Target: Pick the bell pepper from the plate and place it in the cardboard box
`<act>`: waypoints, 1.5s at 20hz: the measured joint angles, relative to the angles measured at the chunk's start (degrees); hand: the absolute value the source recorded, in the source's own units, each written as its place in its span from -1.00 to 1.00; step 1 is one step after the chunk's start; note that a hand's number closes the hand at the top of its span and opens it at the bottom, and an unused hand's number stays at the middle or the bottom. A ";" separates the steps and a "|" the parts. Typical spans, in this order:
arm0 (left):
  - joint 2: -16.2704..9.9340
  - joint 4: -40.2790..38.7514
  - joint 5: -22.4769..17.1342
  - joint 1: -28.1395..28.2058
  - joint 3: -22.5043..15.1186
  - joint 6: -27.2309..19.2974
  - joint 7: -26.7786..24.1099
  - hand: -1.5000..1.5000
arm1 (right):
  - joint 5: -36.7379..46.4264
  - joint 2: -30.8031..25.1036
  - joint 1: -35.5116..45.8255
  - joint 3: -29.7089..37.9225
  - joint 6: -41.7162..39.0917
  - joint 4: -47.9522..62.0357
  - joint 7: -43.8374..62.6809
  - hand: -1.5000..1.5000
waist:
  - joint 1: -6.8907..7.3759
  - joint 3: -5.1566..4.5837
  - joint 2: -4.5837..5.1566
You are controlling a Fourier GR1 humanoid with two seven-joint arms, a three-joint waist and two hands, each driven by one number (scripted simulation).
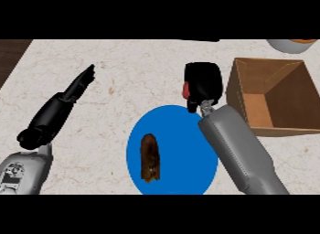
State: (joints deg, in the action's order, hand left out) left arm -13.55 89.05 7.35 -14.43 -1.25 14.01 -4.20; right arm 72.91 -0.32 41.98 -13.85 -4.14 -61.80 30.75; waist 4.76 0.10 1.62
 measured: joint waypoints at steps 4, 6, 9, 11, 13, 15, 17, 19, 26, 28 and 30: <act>0.93 -0.60 0.44 -1.55 -0.99 -0.09 0.83 0.00 | -0.55 0.19 10.32 0.24 2.64 6.53 10.75 1.00 | 1.27 -0.10 -0.10; 1.21 -1.51 0.65 -2.21 -0.90 -0.39 0.80 0.00 | -1.09 0.25 15.39 0.38 3.70 9.08 15.50 1.00 | 1.08 -0.14 -0.24; 1.22 -1.08 0.91 -1.54 -0.98 -0.55 0.81 0.00 | 0.01 0.26 21.01 1.59 7.14 12.07 22.91 1.00 | 0.88 -0.17 -0.50; 1.06 -1.71 0.87 -1.56 -0.53 -0.63 0.54 0.00 | 1.41 0.20 23.79 2.90 9.72 13.45 26.72 1.00 | 0.22 -0.19 -0.55; 0.80 -1.52 0.89 -1.30 -0.15 -0.75 0.52 0.00 | 3.08 0.09 26.06 4.68 11.92 14.65 29.30 1.00 | -0.31 -0.19 -0.70; 0.67 -2.02 0.87 -1.59 0.28 -0.87 0.68 0.00 | 4.95 -0.04 27.68 6.05 13.35 16.14 31.03 1.00 | -1.03 -0.19 -0.77; 0.26 -1.86 0.85 -0.90 0.68 -0.78 0.30 0.00 | 6.45 -0.82 29.12 7.86 14.26 17.37 31.93 1.00 | -1.55 -0.19 -0.90; 0.21 -1.44 0.70 -0.25 0.96 -0.85 0.49 0.00 | 7.86 -1.69 29.40 9.42 15.35 17.77 32.52 1.00 | -2.19 -0.17 -1.08; 0.10 -0.91 0.87 0.96 1.86 -1.35 0.49 0.00 | 9.89 -6.06 27.82 14.84 16.75 18.91 32.42 1.00 | -3.85 -0.12 -1.46; 0.16 -0.57 1.15 1.44 1.85 -1.55 0.68 0.00 | 9.35 -6.88 26.30 16.17 16.11 18.97 31.98 1.00 | -4.18 -0.12 -1.57; -0.11 -0.24 0.92 1.86 2.20 -1.30 0.71 0.00 | 7.71 -7.49 24.89 18.01 14.91 19.12 31.42 1.00 | -4.50 -0.11 -1.67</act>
State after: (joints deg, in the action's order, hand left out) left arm -13.66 88.81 8.26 -12.57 0.95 12.71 -3.49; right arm 80.62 -7.80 66.86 4.16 10.77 -42.67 62.17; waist 0.26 -0.01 -0.05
